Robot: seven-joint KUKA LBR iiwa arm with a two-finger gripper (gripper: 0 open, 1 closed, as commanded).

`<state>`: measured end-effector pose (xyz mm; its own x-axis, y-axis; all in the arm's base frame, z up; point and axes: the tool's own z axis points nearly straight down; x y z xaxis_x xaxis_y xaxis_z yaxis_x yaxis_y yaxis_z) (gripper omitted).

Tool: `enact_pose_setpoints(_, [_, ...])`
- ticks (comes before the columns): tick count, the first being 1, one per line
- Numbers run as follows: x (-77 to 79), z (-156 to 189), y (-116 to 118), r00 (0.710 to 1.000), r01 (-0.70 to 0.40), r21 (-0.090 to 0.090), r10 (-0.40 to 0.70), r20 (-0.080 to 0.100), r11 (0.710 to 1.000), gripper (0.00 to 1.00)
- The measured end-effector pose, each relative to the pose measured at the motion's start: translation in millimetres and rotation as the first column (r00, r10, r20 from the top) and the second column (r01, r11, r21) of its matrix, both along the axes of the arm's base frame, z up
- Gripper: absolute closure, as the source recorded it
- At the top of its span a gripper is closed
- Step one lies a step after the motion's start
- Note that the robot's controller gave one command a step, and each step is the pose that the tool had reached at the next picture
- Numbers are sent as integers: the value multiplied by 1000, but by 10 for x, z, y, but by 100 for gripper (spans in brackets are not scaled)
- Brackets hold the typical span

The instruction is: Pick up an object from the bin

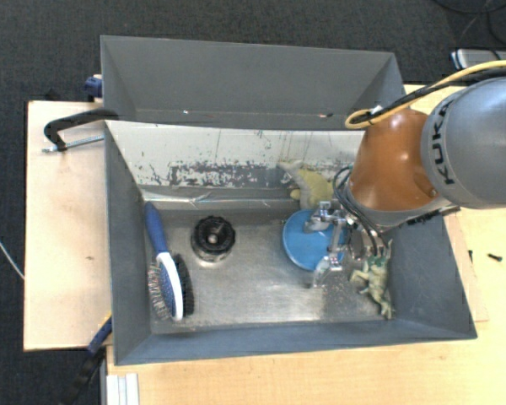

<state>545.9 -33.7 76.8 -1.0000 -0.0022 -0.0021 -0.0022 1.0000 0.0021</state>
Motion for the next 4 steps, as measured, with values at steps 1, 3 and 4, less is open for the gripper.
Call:
enact_pose_setpoints(1, [-8, 48, -11, 1000, 0, -1, 0, -3, 1000, 100])
enact_pose_setpoints(3, [-126, 1935, -203, 930, -367, -7, 367, 8, 930, 100])
enact_pose_setpoints(4, [14, 2414, -484, 884, -468, -9, 468, 8, 884, 100])
